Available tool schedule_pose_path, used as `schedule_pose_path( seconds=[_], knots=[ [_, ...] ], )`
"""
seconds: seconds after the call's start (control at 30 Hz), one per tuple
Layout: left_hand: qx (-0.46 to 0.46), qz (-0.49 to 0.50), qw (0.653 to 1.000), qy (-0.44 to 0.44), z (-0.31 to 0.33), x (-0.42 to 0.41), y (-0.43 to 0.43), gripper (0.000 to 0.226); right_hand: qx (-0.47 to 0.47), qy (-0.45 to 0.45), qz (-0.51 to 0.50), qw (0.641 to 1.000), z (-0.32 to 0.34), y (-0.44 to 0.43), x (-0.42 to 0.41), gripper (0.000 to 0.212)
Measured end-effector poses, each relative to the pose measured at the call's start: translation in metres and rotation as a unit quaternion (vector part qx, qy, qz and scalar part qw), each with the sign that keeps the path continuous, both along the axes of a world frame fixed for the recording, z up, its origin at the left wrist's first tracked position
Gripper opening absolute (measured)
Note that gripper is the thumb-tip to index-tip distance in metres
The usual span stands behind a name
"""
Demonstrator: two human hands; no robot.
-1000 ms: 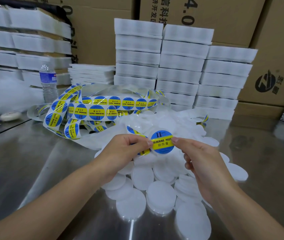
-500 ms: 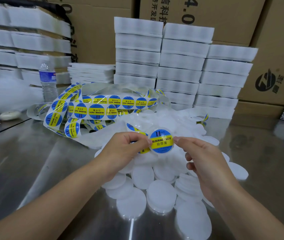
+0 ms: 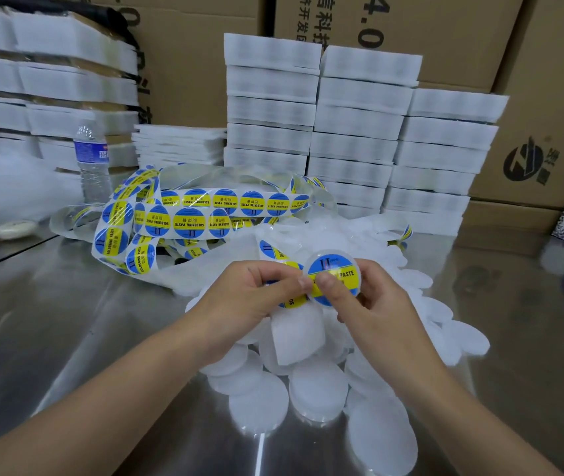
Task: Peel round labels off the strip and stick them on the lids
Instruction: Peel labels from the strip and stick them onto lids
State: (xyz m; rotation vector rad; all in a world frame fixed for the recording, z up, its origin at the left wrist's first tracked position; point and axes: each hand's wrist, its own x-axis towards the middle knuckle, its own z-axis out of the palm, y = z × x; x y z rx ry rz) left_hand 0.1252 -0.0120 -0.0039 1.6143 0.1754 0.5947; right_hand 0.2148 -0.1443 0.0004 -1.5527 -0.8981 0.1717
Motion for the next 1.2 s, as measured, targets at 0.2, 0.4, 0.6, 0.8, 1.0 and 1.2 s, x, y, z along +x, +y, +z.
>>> schedule_pose_path(
  seconds=[0.2, 0.4, 0.6, 0.8, 1.0, 1.2],
  knots=[
    [0.024, -0.064, 0.998, 0.006, 0.0009, -0.0027, -0.0033, 0.023, 0.009, -0.009, -0.025, 1.0, -0.002, 0.0001, -0.0024, 0.05],
    [0.088, -0.068, 0.993, 0.04, 0.002, -0.0068, -0.0019, 0.012, 0.0, -0.047, -0.066, 0.997, -0.0025, -0.0003, -0.0016, 0.059],
    [0.115, -0.069, 0.989, 0.057, 0.0025, -0.0077, -0.0019, 0.016, -0.024, -0.071, -0.095, 0.993, -0.0044, 0.0, 0.0016, 0.065],
    [0.12, -0.051, 0.989, 0.07, 0.0015, -0.0053, -0.0003, 0.014, -0.027, -0.03, -0.081, 0.996, -0.0032, 0.0, 0.0035, 0.056],
    [0.124, -0.047, 0.989, 0.065, 0.0004, -0.0043, 0.0013, 0.029, -0.018, 0.001, -0.068, 0.998, -0.0032, -0.0001, 0.0045, 0.054],
    [0.121, -0.04, 0.989, 0.074, 0.001, -0.0044, 0.0012, 0.03, -0.01, 0.006, -0.062, 0.998, -0.0004, -0.0015, 0.0026, 0.057]
  ],
)
